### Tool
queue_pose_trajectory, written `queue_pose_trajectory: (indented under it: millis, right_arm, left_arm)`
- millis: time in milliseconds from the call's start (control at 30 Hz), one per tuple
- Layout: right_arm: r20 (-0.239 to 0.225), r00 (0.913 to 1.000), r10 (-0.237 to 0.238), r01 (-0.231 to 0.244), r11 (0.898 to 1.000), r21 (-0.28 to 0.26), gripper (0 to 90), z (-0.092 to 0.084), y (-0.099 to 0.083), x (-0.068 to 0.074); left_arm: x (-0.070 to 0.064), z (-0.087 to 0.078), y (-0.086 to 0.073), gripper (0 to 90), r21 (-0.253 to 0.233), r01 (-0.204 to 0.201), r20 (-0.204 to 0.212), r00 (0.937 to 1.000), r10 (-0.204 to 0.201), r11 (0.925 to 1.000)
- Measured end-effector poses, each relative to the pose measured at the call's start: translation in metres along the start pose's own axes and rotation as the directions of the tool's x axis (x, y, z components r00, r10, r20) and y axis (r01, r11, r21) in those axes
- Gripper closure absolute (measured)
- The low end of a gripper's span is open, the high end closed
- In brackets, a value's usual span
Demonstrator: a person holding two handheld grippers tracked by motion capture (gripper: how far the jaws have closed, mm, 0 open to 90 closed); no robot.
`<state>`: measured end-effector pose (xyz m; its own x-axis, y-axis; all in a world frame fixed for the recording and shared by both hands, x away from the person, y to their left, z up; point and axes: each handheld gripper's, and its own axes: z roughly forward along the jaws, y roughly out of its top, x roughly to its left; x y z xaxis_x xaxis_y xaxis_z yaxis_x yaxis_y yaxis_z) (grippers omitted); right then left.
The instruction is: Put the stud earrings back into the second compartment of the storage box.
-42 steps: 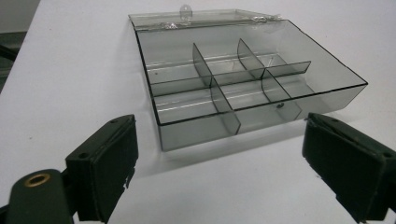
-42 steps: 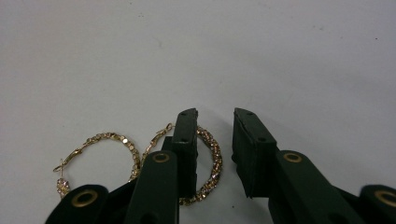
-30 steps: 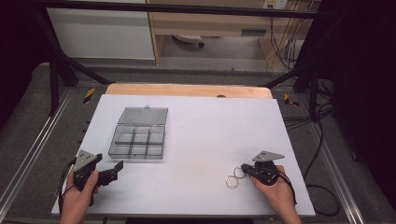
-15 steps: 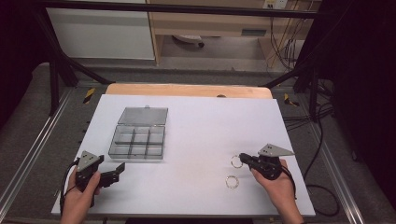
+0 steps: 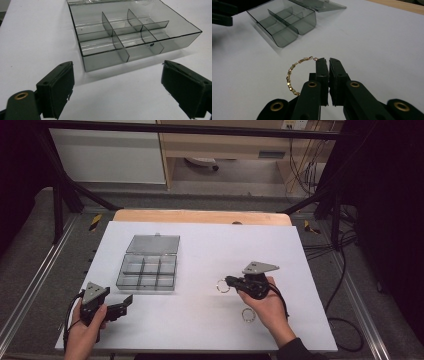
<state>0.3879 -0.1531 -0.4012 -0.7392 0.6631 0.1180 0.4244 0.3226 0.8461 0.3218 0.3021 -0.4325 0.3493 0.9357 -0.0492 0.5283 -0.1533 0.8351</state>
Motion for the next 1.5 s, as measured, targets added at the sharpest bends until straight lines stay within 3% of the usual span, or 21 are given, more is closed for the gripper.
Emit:
queue_pose_trajectory:
  millis: [333,533,767,967,1167,1500]
  right_arm:
    - [-0.065,0.9972,-0.037,0.038,0.999,0.007,86.8,0.046,0.037,0.027]
    - [-0.085,0.9955,-0.044,0.044,0.999,-0.002,86.8,0.06,0.053,0.035]
    - [-0.082,0.9954,-0.048,0.048,0.999,-0.008,86.8,0.078,0.07,0.042]
    - [-0.073,0.9935,-0.088,0.089,0.996,0.011,86.8,0.101,0.091,0.049]
    - [-0.08,0.992,-0.098,0.099,0.995,0.013,86.8,0.113,0.103,0.054]
    - [-0.079,0.9933,-0.084,0.084,0.996,-0.007,86.8,0.137,0.126,0.058]
  left_arm:
    - [-0.006,-0.005,-0.001,11.4,-0.006,-0.001,-0.004,1.0,0.001,1.0]
    - [-0.009,-0.008,-0.003,10.1,-0.002,-0.011,0.003,0.9999,0.011,0.9999]
    - [-0.007,-0.006,-0.003,9.9,-0.004,0.0,0.005,1.0,0.0,1.0]
    - [-0.005,-0.007,-0.003,7.2,-0.007,0.03,0.002,0.9995,-0.03,0.9995]
    - [-0.009,-0.004,-0.002,7.2,0.005,0.008,0.01,0.9999,-0.008,1.0]
    - [-0.009,-0.003,-0.001,7.2,0.003,0.01,0.015,0.9998,-0.01,1.0]
